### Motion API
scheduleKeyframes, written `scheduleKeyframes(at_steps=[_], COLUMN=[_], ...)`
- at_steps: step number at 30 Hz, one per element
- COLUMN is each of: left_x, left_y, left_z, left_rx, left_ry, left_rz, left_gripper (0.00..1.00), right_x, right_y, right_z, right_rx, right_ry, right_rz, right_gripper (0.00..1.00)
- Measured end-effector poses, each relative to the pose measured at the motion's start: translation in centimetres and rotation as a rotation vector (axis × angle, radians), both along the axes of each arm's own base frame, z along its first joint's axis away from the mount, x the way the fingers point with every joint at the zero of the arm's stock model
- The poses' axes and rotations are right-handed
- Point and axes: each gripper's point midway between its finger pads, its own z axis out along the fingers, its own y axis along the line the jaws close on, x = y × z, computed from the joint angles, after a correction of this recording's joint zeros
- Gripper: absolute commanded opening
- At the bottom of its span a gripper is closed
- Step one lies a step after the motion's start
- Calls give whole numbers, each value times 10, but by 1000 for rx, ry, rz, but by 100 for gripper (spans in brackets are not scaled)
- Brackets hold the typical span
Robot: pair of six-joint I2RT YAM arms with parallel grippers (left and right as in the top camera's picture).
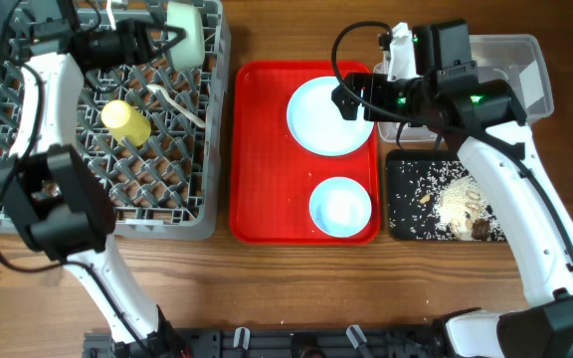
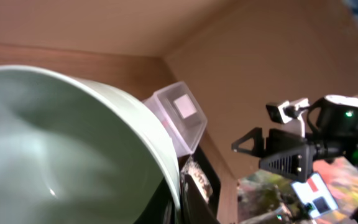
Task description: Sort waste into correct bins and load items into the dishwasher rack
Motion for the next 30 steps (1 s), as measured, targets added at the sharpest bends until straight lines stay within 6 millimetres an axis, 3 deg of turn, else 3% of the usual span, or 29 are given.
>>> scheduleKeyframes(at_steps=[4,11,14,19,21,22,23,25,26,30], left_x=[12,15,17,23,25,26,28,29,27,22], left_y=[-2,-19,-17,-6,5,11,16,24,25,22], left_z=[-16,-35,-53,-57,-66,-74,-87,-122,-125,-104], left_rx=[-73,-115,-135,-136,-136,-129,-112,-64,-62,-84], left_ry=[45,124,161,158,207,248,299,415,426,421], left_rz=[-39,-89,-95,-74,-39,-11,24,94,96,74], left_gripper=[4,4,4,8,21,22,43,100,100,100], right_x=[0,0,0,0,0,0,0,0,0,0], right_y=[0,0,0,0,0,0,0,0,0,0], right_z=[0,0,0,0,0,0,0,0,0,0], right_rx=[0,0,0,0,0,0,0,0,0,0], right_ry=[0,0,0,0,0,1,0,0,0,0], right_rz=[0,0,0,0,0,0,0,0,0,0], right_gripper=[100,100,100,100,100,100,100,100,100,100])
